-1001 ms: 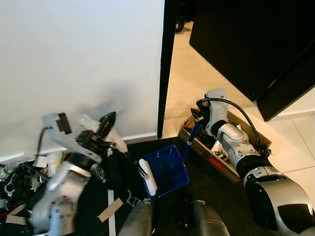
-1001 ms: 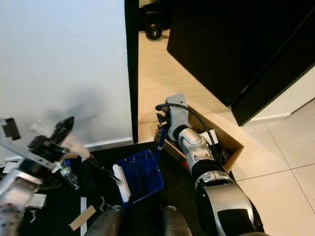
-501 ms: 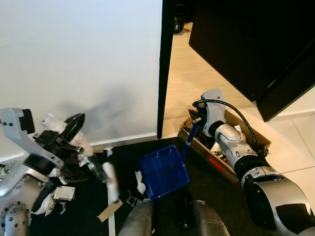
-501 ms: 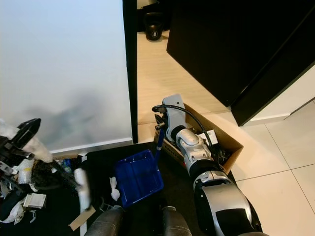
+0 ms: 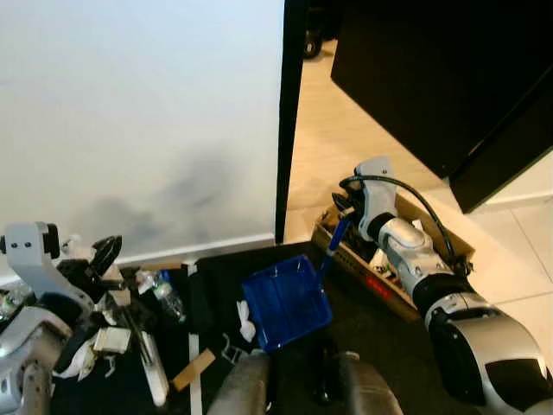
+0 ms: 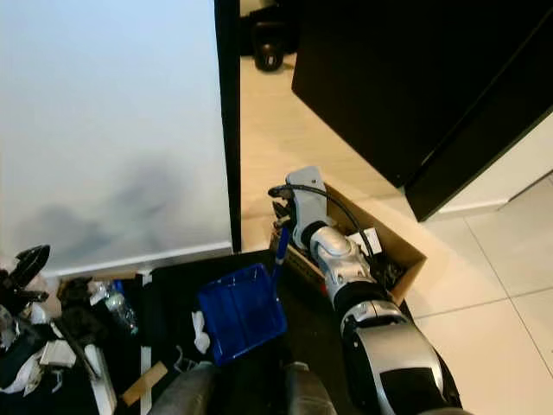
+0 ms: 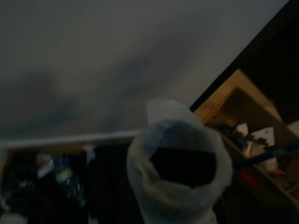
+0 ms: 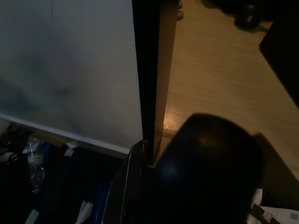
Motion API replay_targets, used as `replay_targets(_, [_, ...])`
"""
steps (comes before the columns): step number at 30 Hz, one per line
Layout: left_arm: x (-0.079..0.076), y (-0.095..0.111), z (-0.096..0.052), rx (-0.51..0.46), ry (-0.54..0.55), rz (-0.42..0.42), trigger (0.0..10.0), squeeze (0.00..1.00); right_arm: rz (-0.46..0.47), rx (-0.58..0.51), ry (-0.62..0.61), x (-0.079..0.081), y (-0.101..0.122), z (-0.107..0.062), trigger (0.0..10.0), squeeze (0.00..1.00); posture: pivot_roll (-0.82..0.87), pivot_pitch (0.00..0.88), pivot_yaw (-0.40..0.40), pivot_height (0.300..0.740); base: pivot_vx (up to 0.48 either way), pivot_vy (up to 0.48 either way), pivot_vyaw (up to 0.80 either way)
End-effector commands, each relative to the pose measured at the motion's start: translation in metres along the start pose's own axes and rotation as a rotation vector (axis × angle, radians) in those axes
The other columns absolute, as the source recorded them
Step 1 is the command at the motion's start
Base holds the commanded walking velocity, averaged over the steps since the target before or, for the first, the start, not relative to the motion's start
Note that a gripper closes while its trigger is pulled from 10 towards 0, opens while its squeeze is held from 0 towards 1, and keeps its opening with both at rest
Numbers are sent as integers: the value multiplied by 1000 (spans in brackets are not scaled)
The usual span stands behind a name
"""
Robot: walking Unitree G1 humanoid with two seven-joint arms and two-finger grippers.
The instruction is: Sweep floor
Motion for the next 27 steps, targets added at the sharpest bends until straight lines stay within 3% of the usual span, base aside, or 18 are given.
replay_targets(1, [4, -11, -5, 15, 30, -2, 10000, 0, 2, 57, -14, -5, -19, -8, 10000, 0, 257, 236, -52, 740, 0, 0, 0])
replay_targets(4, [6, -16, -6, 18, 38, -11, 10000, 0, 2, 57, -16, -6, -19, -9, 10000, 0, 256, 235, -53, 740, 0, 0, 0])
replay_targets(6, [3, -25, -9, -19, 37, -122, 10000, 0, 3, 60, -20, -8, -20, -10, 10000, 0, 254, 233, -55, 740, 0, 0, 0])
replay_targets(9, [1, -25, -8, -35, 30, -149, 10000, 0, 3, 60, -20, -8, -20, -10, 10000, 0, 255, 232, -56, 740, 0, 0, 0])
replay_targets(12, [-16, -18, -3, -103, -36, -263, 10000, 0, 6, 56, -15, -6, -18, -8, 10000, 0, 260, 231, -56, 740, 0, 0, 0])
replay_targets(19, [-29, -14, 1, -137, -82, -326, 10000, 0, 8, 53, -13, -5, -17, -7, 10000, 0, 264, 231, -56, 740, 0, 0, 0])
replay_targets(22, [-42, -9, 6, -173, -117, -384, 10000, 0, 10, 52, -13, -4, -17, -7, 10000, 0, 267, 232, -54, 740, 0, 0, 0])
replay_targets(23, [-56, -4, 10, -198, -157, -440, 10000, 0, 12, 52, -13, -4, -17, -7, 10000, 0, 267, 231, -53, 740, 0, 0, 0])
replay_targets(27, [-67, 0, 13, -210, -194, -481, 10000, 0, 15, 52, -14, -4, -17, -7, 10000, 0, 268, 230, -50, 740, 0, 0, 0])
Point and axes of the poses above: a point about 5 cm out from each wrist's last joint towards the gripper, its own z axis pointing out of the wrist towards the gripper, its own y axis along the axis of the wrist's last joint, x = y × z, the point moved 3 cm from there along z, pointing out of the wrist towards the gripper
